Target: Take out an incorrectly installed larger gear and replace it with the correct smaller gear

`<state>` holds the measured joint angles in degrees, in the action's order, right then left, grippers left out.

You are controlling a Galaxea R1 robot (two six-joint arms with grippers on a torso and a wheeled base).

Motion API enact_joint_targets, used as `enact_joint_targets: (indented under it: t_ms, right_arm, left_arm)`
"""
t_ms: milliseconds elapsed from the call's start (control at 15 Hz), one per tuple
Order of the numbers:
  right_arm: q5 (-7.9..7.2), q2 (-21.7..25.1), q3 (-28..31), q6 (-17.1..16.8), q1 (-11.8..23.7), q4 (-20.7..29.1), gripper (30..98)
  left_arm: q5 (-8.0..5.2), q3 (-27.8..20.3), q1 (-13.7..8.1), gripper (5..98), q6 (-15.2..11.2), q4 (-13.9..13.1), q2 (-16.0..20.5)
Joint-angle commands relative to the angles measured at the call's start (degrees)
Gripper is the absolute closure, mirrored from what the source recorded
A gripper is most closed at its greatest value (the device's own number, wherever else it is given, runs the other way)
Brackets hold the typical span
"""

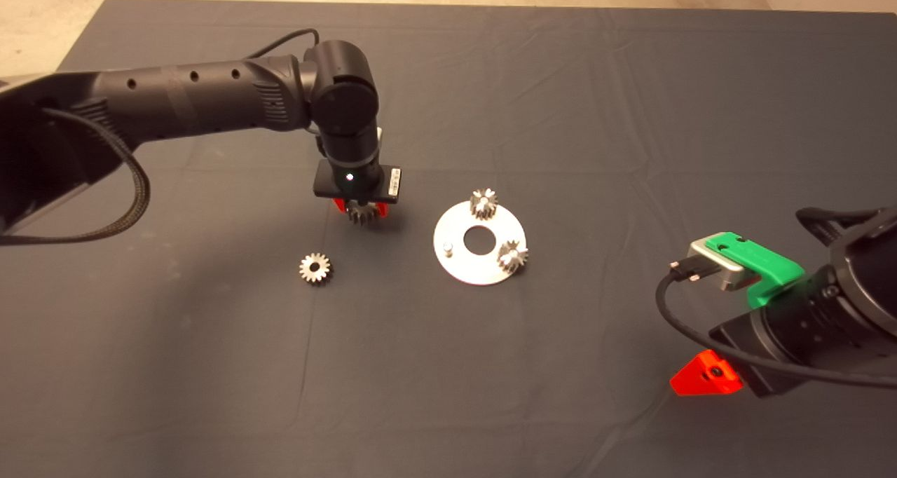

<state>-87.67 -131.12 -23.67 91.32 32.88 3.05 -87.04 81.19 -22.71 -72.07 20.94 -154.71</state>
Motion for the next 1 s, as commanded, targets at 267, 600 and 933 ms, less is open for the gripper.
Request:
enact_joint_targets:
  t_ms: [267,600,933]
  right_arm:
    - [0.14,0.0,0.1,-0.2,0.8,2.0,30.8]
    - [0.14,0.0,0.0,-0.2,0.9,2.0,30.8]
    - [0.14,0.3,0.0,-0.2,0.9,2.0,30.8]
  left_arm:
    - [-7.96,0.6,-0.8,56.8,0.4,0.6,0.3]
    - [-7.96,1.1,-0.1,54.2,0.3,0.8,0.9]
    - [-7.96,0.5,-0.5,47.9,0.2,0.9,1.6]
